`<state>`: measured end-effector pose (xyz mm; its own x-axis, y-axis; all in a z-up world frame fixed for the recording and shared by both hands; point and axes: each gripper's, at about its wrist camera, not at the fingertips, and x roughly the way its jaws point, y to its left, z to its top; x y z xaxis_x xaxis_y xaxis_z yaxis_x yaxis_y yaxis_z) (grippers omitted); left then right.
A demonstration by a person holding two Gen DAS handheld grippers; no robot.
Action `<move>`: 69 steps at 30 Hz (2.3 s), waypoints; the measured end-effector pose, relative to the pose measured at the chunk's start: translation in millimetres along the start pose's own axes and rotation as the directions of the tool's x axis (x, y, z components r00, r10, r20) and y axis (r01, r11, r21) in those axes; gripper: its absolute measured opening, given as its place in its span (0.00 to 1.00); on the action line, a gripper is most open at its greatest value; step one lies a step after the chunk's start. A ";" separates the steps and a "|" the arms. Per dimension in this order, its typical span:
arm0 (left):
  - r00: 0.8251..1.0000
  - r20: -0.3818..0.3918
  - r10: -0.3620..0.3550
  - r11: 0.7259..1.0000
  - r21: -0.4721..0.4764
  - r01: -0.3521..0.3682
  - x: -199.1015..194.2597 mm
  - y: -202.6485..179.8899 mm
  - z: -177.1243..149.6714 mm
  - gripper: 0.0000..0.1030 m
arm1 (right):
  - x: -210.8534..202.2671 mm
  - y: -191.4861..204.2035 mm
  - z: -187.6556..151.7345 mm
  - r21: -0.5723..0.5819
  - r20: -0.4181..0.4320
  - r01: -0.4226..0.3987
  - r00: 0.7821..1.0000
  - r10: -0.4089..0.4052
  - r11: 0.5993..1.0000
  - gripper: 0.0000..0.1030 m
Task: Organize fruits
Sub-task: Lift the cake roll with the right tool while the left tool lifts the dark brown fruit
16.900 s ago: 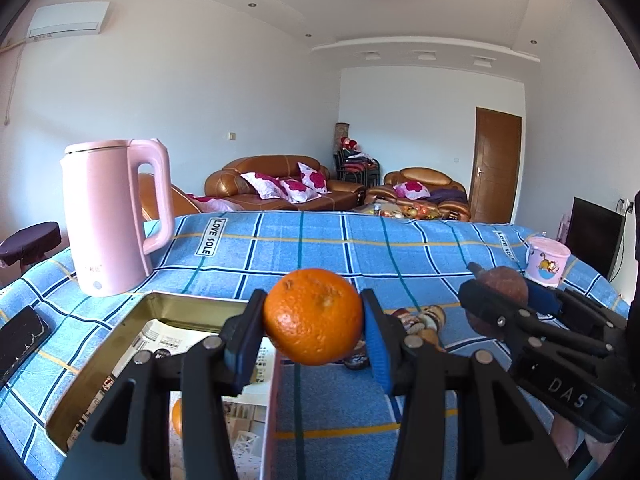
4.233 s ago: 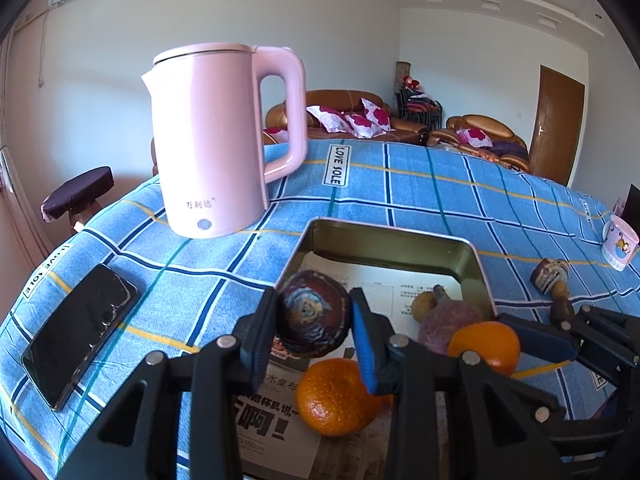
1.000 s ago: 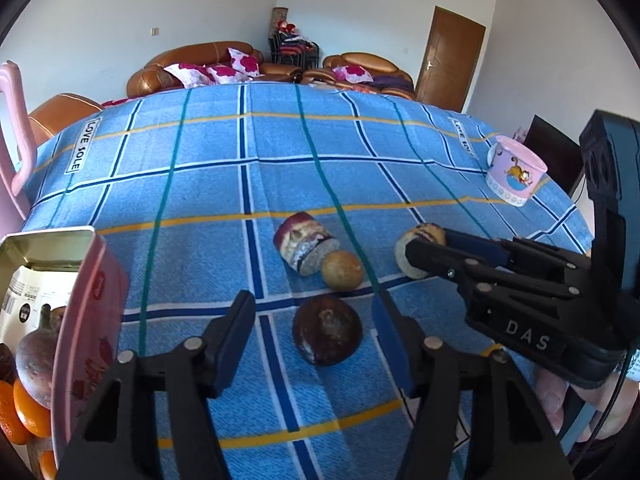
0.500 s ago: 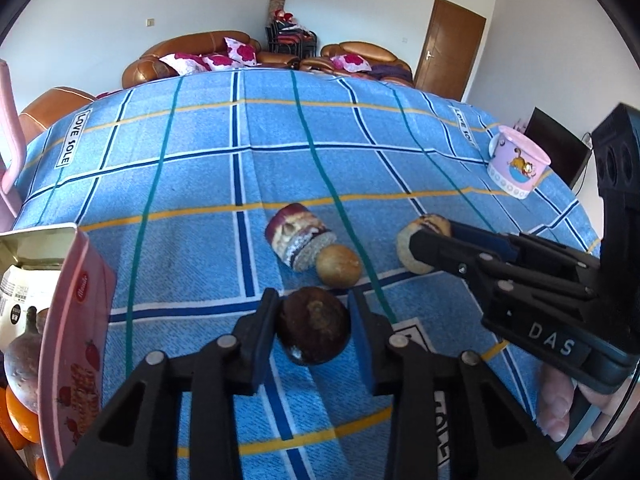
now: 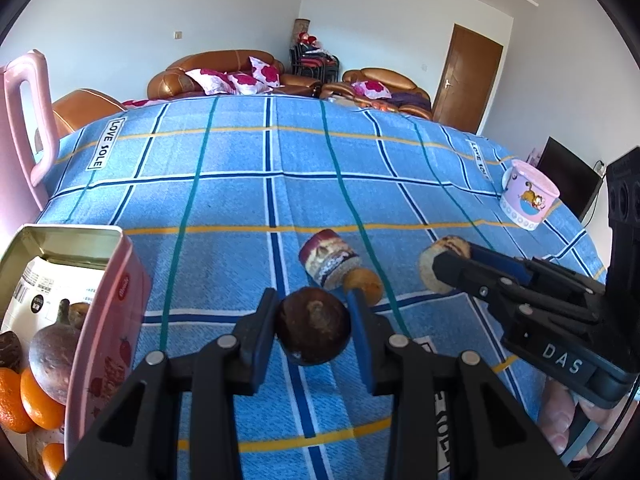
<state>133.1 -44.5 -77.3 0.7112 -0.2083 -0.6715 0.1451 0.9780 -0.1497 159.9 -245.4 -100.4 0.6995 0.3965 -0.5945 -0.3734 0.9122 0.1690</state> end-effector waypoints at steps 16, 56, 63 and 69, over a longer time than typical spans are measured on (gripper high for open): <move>0.995 0.088 0.040 0.999 -0.020 -0.039 -16.7 4.2 -0.9 0.36 | -12.9 5.3 -0.3 -0.031 0.065 0.004 0.998 -0.002 1.000 0.32; 0.966 0.245 0.088 0.996 -0.035 -0.082 -46.3 2.6 -6.5 0.36 | -28.1 17.4 -5.8 -0.089 0.123 0.014 0.992 -0.003 0.996 0.32; 0.968 0.238 0.077 0.997 -0.038 -0.070 -45.4 3.6 -5.7 0.36 | -5.6 15.3 -6.1 -0.078 -0.002 0.056 0.998 -0.056 0.995 0.49; 0.969 0.235 0.076 0.997 -0.038 -0.069 -45.2 3.7 -5.8 0.36 | 20.6 18.4 -8.4 -0.106 -0.135 0.097 0.985 -0.110 0.990 0.49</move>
<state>97.6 -31.5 -51.7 0.8620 -0.1253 -0.4912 0.0695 0.9890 -0.1305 162.3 -221.3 -116.1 0.6478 0.2756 -0.7102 -0.3666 0.9300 0.0266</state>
